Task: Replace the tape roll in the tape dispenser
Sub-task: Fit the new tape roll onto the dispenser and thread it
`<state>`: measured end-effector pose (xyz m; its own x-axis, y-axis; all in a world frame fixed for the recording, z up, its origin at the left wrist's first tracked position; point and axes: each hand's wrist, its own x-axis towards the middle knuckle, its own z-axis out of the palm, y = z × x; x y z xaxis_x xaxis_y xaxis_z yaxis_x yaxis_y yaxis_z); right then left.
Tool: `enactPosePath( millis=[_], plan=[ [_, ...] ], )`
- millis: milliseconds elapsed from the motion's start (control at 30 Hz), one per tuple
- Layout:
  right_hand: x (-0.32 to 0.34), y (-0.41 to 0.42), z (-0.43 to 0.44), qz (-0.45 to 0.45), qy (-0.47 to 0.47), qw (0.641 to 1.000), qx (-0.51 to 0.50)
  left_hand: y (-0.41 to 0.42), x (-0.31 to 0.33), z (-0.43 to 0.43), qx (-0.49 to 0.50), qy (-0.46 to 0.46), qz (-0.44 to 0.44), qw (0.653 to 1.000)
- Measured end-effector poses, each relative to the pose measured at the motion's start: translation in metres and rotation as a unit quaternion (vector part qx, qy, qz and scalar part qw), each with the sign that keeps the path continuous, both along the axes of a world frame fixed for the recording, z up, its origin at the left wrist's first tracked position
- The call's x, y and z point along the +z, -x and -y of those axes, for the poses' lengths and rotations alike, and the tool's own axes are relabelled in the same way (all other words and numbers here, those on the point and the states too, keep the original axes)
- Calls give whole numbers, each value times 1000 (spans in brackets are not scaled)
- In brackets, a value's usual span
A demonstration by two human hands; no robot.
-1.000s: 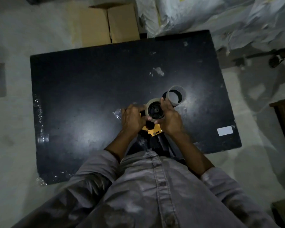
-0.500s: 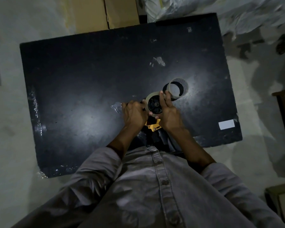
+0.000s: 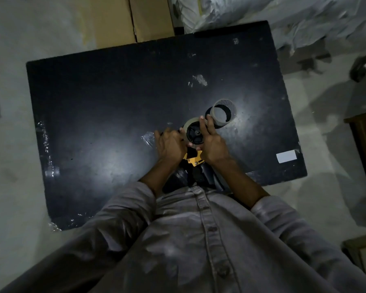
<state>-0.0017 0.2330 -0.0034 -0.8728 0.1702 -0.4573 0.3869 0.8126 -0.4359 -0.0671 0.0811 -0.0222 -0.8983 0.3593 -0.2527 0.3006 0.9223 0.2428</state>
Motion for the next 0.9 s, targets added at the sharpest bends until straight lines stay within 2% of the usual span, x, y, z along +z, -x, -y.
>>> enactPosePath(
  millis=[133, 233, 300, 400, 500, 633, 733, 800, 900],
  plan=[
    [1, 6, 0, 5, -13, 1000, 4, 9, 4, -1, -7, -4, 23, 1000],
    [3, 9, -7, -1, 13, 1000, 5, 31, 19, 3, -46, 13, 91, 995],
    [4, 9, -12, -2, 31, 999, 9, 48, 28, 9, -59, 19, 103, 993],
    [5, 7, -16, -6, 22, 1000, 6, 67, 29, 13, 41, -41, 123, 991],
    [4, 6, -11, -7, 7, 1000, -5, 75, 15, 9, 97, -91, 203, 970],
    [-5, 7, -14, -9, 12, 1000, -18, 77, -5, 2, 47, -128, 287, 948],
    [-7, 10, -18, -1, 16, 1000, -18, 59, 9, 1, -34, -123, 215, 968],
    [-7, 13, -21, 1, 21, 1000, -11, 53, 12, 2, -54, -121, 167, 977],
    [-3, 20, -25, 8, 11, 1000, -27, 53, 16, 1, -47, -80, 144, 985]
  ],
)
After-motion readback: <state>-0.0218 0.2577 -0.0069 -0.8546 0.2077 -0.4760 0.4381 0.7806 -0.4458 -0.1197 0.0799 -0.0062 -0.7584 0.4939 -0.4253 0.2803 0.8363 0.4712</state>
